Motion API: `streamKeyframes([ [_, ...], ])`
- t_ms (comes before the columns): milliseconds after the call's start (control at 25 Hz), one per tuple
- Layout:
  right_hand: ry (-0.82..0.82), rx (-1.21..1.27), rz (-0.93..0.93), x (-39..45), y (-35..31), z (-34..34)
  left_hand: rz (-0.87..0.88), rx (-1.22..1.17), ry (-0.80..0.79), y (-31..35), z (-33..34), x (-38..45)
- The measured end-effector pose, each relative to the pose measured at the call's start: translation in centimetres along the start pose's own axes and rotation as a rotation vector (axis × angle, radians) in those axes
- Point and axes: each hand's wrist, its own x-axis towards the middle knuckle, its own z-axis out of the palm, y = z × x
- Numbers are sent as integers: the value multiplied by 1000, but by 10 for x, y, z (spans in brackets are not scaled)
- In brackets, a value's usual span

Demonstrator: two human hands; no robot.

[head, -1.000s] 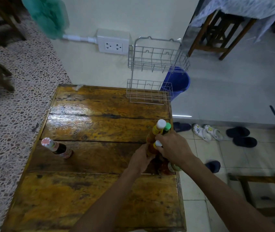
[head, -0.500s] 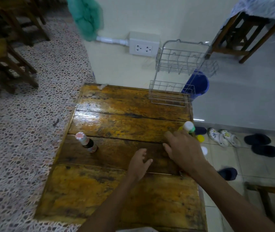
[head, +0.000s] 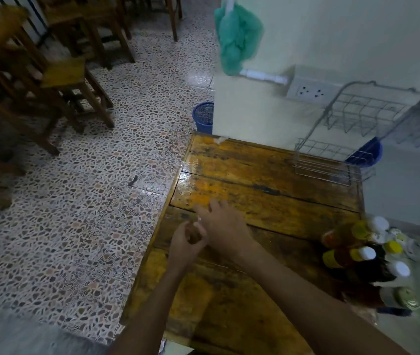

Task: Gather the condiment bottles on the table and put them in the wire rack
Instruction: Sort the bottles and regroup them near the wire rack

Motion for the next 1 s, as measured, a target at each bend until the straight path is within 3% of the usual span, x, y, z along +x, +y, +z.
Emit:
streamKeyframes([
  [200, -38, -40, -37, -19, 13, 17, 191, 112, -142, 10, 21, 22],
  [320, -59, -94, -132, -51, 46, 0, 278, 191, -342, 1, 39, 18],
  [440, -52, -84, -9, -85, 77, -12, 328, 232, -505, 3, 61, 4],
  [600, -41, -37, 257, -122, 108, -9, 338, 358, -586, 28, 84, -11],
  [760, -225, -98, 472, -152, 118, 10, 418, 624, -599, 46, 89, -20],
  [840, -200, -68, 495, -164, 117, 19, 429, 710, -618, 45, 88, -25],
  [920, -357, 29, 477, -171, 107, 25, 442, 799, -608, 42, 87, -32],
  [1000, -372, -66, 430, -173, 107, 38, 473, 881, -572, 40, 84, -37],
])
